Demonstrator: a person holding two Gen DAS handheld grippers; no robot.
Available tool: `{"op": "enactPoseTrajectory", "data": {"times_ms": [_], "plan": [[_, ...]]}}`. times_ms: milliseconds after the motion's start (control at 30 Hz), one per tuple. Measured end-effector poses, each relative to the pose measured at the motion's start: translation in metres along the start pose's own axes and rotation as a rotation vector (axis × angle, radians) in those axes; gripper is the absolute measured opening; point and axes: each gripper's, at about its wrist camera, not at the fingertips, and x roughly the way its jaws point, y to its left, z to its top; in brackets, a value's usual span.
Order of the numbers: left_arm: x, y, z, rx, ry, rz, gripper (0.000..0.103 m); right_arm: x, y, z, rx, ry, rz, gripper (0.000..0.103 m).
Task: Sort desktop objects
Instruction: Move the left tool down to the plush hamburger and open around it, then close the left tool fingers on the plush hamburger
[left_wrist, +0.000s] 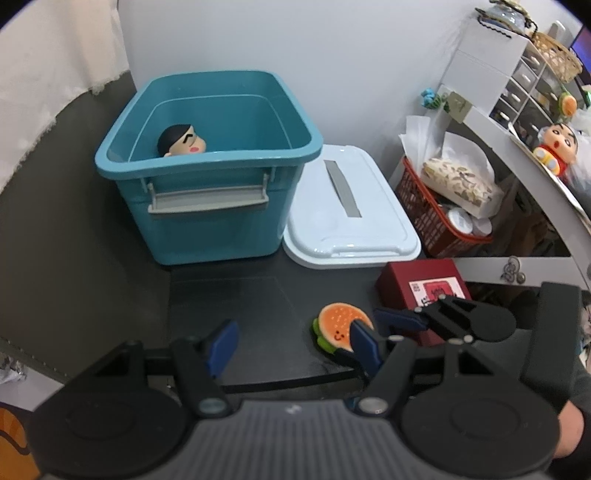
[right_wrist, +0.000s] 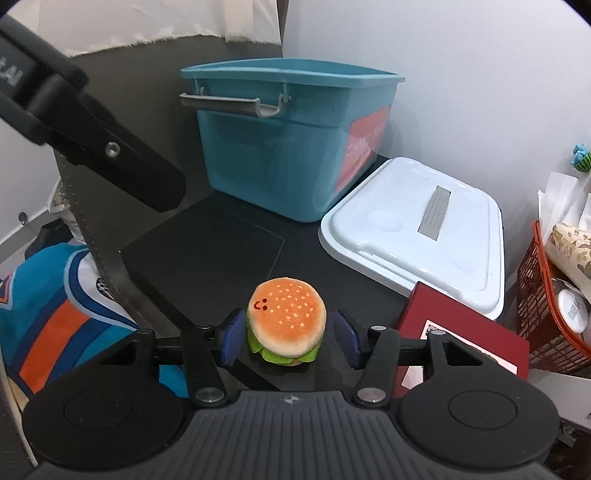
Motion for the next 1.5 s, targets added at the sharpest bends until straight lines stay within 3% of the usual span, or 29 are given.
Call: {"op": "enactPoseTrajectory", "data": {"times_ms": [700, 767, 800, 900, 1500], "plan": [[0.006, 0.005, -0.002, -0.019, 0.006, -0.003, 0.07, 0.007, 0.002, -0.004, 0.011, 0.022, 0.03, 0.057], [0.006, 0.004, -0.003, -0.021, 0.009, -0.005, 0.07, 0.01, 0.001, -0.005, 0.019, 0.031, 0.041, 0.055], [0.007, 0.004, -0.003, -0.021, 0.01, -0.006, 0.07, 0.011, 0.0, -0.005, 0.026, 0.029, 0.045, 0.048], [0.007, 0.004, -0.003, -0.027, 0.01, -0.003, 0.07, 0.011, -0.003, -0.006, 0.045, 0.02, 0.049, 0.047], [0.001, -0.015, 0.008, -0.047, -0.023, -0.068, 0.07, -0.046, -0.021, 0.001, 0.163, -0.265, 0.182, 0.045]]}}
